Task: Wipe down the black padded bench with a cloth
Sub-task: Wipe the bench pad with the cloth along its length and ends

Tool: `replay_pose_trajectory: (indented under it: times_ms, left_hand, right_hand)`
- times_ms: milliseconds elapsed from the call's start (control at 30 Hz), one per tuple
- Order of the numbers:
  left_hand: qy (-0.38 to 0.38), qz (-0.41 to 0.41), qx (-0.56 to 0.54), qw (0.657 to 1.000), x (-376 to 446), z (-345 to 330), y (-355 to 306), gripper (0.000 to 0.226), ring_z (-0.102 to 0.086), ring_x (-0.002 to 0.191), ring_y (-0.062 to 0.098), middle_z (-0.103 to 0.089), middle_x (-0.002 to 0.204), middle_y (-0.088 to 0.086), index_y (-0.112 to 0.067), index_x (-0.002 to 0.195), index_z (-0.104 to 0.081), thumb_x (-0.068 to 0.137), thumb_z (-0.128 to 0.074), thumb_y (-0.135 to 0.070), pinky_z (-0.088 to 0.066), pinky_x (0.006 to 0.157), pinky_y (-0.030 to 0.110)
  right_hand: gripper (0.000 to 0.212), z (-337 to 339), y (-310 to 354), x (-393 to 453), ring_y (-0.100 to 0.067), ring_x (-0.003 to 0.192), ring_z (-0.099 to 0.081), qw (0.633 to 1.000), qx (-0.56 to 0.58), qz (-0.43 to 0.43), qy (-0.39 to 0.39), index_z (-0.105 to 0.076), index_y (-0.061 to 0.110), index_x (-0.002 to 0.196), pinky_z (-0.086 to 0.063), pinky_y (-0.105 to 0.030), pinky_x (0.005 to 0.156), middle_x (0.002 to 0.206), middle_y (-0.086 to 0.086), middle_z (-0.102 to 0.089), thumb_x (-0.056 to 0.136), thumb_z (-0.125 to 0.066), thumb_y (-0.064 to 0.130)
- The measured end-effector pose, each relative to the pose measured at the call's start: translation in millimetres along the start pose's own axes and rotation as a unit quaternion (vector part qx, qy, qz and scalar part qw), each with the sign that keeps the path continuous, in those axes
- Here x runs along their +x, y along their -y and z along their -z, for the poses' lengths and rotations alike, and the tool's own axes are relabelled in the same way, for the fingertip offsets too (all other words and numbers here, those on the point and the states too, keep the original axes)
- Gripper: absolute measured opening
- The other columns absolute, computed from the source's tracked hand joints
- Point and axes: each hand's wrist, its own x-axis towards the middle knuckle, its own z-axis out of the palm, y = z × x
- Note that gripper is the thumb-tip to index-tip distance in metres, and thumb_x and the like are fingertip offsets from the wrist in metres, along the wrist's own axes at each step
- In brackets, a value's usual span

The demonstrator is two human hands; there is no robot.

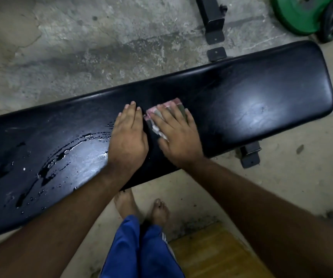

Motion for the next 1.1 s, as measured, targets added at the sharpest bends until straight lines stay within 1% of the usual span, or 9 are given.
replay_pose_trajectory:
  times_ms: [67,200,333,467,633,767,900,1033,1100]
  left_hand:
    - [0.000,0.003,0.001,1.000,-5,1,0,0.054,-0.032,0.141,0.036,-0.037,0.149,0.024,0.007,0.138,-0.043,0.086,-0.036,-0.008,-0.021,0.118,0.044]
    - [-0.002,0.000,0.009,1.000,-13,0,-2,0.055,-0.030,0.142,0.034,-0.035,0.151,0.023,0.005,0.140,-0.041,0.087,-0.038,-0.008,-0.021,0.119,0.044]
    - [-0.003,0.011,0.020,1.000,-20,3,5,0.054,-0.027,0.144,0.033,-0.033,0.153,0.022,0.005,0.141,-0.039,0.089,-0.037,-0.009,-0.016,0.120,0.041]
    - [-0.017,0.006,0.025,1.000,-26,5,17,0.053,-0.027,0.143,0.033,-0.033,0.152,0.022,0.004,0.141,-0.039,0.090,-0.041,-0.007,-0.018,0.120,0.042]
    - [-0.025,0.031,0.020,0.999,-28,16,25,0.051,-0.029,0.142,0.034,-0.035,0.151,0.023,0.005,0.141,-0.039,0.092,-0.041,-0.007,-0.017,0.120,0.041]
    - [-0.032,0.018,0.025,0.999,-23,17,35,0.052,-0.032,0.141,0.035,-0.037,0.150,0.023,0.006,0.139,-0.042,0.089,-0.040,-0.009,-0.021,0.119,0.044]
    - [-0.024,0.013,0.035,0.999,-20,16,43,0.051,-0.031,0.141,0.035,-0.036,0.150,0.023,0.006,0.138,-0.042,0.090,-0.040,-0.009,-0.021,0.118,0.045]
    - [-0.018,0.004,0.036,0.999,-20,16,49,0.050,-0.032,0.140,0.035,-0.038,0.149,0.023,0.005,0.138,-0.043,0.091,-0.038,-0.012,-0.022,0.118,0.045]
    - [-0.020,0.007,0.035,0.999,-18,15,47,0.050,-0.032,0.140,0.036,-0.038,0.149,0.023,0.006,0.138,-0.044,0.091,-0.039,-0.013,-0.022,0.118,0.046]
  right_hand:
    - [0.068,10,-40,-9,-0.028,0.149,-0.031,0.998,-0.020,0.066,0.009,-0.044,0.025,0.150,-0.025,-0.056,0.120,0.158,-0.001,-0.043,0.083,-0.044,0.035]
    - [0.069,10,-16,4,-0.032,0.149,-0.030,0.989,-0.002,-0.146,-0.035,-0.043,0.023,0.151,-0.025,-0.060,0.119,0.159,-0.004,-0.041,0.083,-0.043,0.034]
    - [0.071,5,-25,-46,-0.028,0.152,-0.025,0.996,-0.022,0.079,0.036,-0.034,0.026,0.154,-0.020,-0.055,0.121,0.161,-0.003,-0.036,0.085,-0.047,0.035]
    - [0.069,4,-26,-18,-0.033,0.150,-0.027,0.983,-0.010,-0.180,-0.046,-0.037,0.024,0.153,-0.022,-0.056,0.120,0.161,-0.005,-0.036,0.086,-0.043,0.040]
    - [0.072,0,-12,-32,-0.029,0.150,-0.030,0.996,-0.044,0.073,0.011,-0.034,0.027,0.154,-0.022,-0.054,0.119,0.160,-0.003,-0.038,0.083,-0.045,0.040]
    - [0.068,-1,2,18,-0.032,0.146,-0.036,0.983,-0.008,-0.165,-0.079,-0.048,0.025,0.147,-0.026,-0.056,0.118,0.154,-0.002,-0.048,0.081,-0.045,0.037]
    - [0.066,-4,6,-1,-0.028,0.146,-0.035,0.998,-0.031,0.045,-0.014,-0.048,0.026,0.148,-0.023,-0.052,0.119,0.154,0.001,-0.047,0.082,-0.044,0.033]
    - [0.066,7,-16,44,-0.030,0.148,-0.033,0.979,-0.002,-0.191,-0.067,-0.047,0.026,0.149,-0.023,-0.054,0.121,0.156,-0.001,-0.045,0.084,-0.038,0.035]
    - [0.065,-3,16,39,-0.027,0.145,-0.037,0.989,0.002,-0.127,-0.071,-0.049,0.025,0.147,-0.025,-0.053,0.120,0.154,0.000,-0.048,0.083,-0.041,0.032]
